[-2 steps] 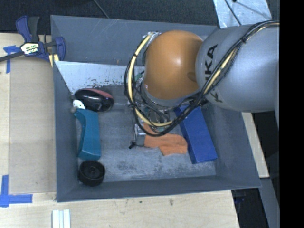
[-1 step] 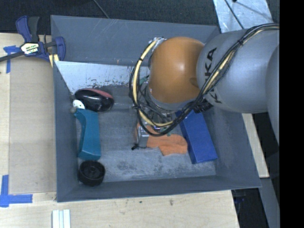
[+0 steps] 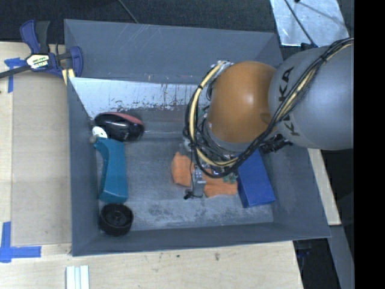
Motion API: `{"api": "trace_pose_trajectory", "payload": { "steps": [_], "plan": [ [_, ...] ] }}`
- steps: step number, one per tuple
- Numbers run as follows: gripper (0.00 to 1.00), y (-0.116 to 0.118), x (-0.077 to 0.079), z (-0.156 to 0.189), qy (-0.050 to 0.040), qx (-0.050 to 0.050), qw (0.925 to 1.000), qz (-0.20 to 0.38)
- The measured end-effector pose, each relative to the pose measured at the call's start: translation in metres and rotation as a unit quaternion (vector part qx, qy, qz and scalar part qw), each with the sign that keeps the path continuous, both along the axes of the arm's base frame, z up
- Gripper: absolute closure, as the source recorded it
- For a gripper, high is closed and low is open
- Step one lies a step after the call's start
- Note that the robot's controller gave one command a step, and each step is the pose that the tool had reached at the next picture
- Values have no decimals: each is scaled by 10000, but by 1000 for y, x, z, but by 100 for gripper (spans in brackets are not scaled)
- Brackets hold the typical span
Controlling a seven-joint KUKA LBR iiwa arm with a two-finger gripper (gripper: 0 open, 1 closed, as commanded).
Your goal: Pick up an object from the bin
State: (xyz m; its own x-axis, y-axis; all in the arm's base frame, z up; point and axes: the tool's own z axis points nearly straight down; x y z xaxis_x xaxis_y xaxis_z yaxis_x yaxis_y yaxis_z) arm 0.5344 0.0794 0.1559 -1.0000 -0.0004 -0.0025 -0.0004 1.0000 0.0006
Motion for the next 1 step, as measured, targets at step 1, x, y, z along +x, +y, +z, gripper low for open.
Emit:
{"api": "trace_pose_trajectory", "payload": {
  "steps": [1],
  "plan": [
    [0, -21, 17, -22, -9, -7, 9998, 173]
  ]
}}
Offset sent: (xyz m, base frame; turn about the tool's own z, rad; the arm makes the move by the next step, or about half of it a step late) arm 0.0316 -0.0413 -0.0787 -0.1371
